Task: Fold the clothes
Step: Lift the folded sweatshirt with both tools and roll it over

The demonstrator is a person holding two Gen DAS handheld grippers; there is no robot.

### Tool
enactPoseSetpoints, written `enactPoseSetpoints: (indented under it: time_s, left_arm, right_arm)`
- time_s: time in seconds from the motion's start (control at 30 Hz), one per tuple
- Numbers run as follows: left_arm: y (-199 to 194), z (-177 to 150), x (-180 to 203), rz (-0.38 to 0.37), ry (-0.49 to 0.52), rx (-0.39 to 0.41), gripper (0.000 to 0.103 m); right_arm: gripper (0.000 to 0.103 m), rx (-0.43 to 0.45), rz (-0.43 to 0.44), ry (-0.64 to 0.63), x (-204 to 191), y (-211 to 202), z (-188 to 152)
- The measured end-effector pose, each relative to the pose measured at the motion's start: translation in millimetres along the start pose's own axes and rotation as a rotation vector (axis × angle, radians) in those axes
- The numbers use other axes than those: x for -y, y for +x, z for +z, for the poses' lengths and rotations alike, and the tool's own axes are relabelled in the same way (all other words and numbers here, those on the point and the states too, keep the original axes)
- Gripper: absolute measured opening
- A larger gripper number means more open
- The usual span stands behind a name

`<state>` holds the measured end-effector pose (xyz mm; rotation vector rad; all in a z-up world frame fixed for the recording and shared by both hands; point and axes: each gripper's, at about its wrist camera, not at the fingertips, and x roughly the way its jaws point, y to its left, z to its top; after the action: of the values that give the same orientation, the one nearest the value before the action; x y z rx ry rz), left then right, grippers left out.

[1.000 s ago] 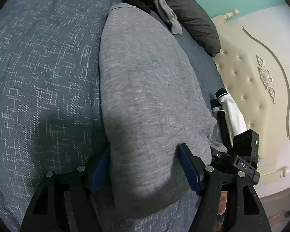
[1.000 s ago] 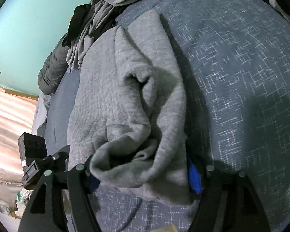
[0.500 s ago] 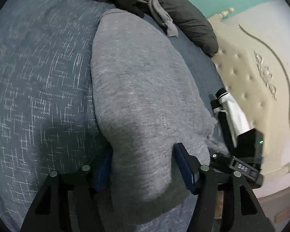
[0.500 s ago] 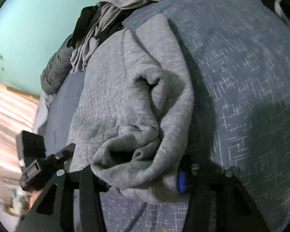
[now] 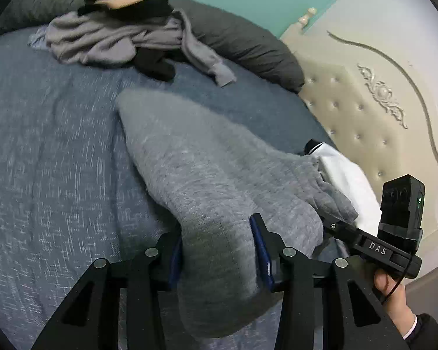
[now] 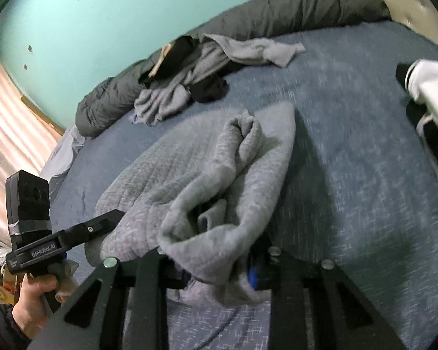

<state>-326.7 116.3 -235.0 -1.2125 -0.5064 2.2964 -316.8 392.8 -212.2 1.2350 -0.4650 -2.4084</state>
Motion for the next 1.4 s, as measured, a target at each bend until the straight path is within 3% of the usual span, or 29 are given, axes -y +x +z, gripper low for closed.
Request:
enactPoseSetpoints:
  time_s: [0.8, 1.17, 1.4]
  left_arm:
    - [-69.0, 29.2, 117.2, -0.057, 0.135, 0.100, 0.044]
    - [-82.4, 51.8, 196.3, -0.109, 0.200, 0.147, 0.044]
    - [-64.8, 74.3, 256.4, -0.143, 0.227, 0.148, 0.044]
  right_arm:
    - [0.027, 0.155, -0.028, -0.111, -36.3, -134.8, 44.0]
    - [0.026, 0.238, -0.055, -0.147, -25.5, -212.6, 71.9]
    - [0.026, 0.280, -0.098, -0.157, 4.8, -258.6, 99.6]
